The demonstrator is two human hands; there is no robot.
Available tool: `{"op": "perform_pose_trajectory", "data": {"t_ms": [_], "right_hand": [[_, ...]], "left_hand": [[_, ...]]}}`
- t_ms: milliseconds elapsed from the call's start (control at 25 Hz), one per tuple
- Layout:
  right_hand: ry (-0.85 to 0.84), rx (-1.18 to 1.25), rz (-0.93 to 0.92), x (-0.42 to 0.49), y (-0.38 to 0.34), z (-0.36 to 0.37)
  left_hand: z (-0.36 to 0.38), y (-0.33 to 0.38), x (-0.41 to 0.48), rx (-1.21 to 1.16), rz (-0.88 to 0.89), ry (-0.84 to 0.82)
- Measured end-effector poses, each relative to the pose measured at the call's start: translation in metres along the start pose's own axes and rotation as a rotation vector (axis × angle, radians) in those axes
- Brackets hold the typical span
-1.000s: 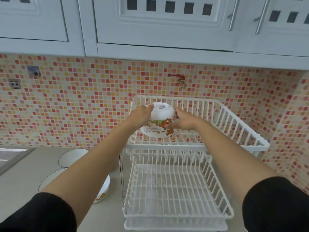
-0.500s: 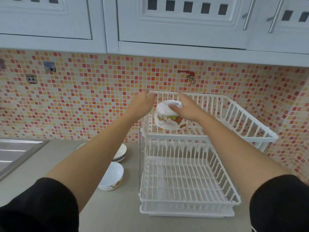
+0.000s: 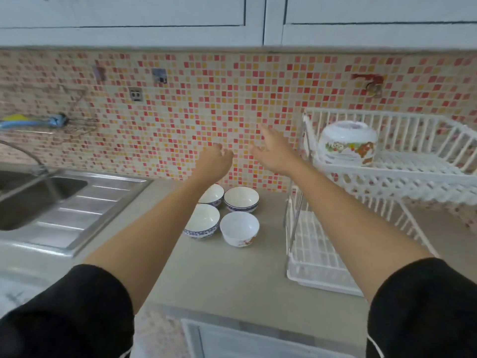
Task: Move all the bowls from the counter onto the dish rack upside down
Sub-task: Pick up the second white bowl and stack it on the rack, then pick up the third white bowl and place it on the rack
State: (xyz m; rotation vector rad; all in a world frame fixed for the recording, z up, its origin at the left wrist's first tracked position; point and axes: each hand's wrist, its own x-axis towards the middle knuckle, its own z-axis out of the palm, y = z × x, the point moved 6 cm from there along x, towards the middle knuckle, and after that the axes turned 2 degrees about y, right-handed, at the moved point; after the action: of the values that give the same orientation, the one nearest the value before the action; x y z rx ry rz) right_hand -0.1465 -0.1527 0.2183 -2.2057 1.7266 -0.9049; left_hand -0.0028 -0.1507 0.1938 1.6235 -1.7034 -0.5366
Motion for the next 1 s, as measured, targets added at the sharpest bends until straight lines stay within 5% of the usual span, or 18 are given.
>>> {"op": "perform_pose_trajectory", "data": {"t_ms": [480,680,1000], "right_hand": [[-0.214,0.09,0.546,-0.027,0.153,0.188],[-0.161,0.096,0.733,-0.009,0.2,0.231],[-0.236,0.005,0.645,0.024,0.226,0.275]], "left_hand": [[0.128,-0.175,-0.016,0.065,-0.425,-0.256],[0.185,-0.214,-0.008,0.06,-0.531,-0.304],[0.225,-0.233,0.016,-0.098,-0.746,-0.3]]}}
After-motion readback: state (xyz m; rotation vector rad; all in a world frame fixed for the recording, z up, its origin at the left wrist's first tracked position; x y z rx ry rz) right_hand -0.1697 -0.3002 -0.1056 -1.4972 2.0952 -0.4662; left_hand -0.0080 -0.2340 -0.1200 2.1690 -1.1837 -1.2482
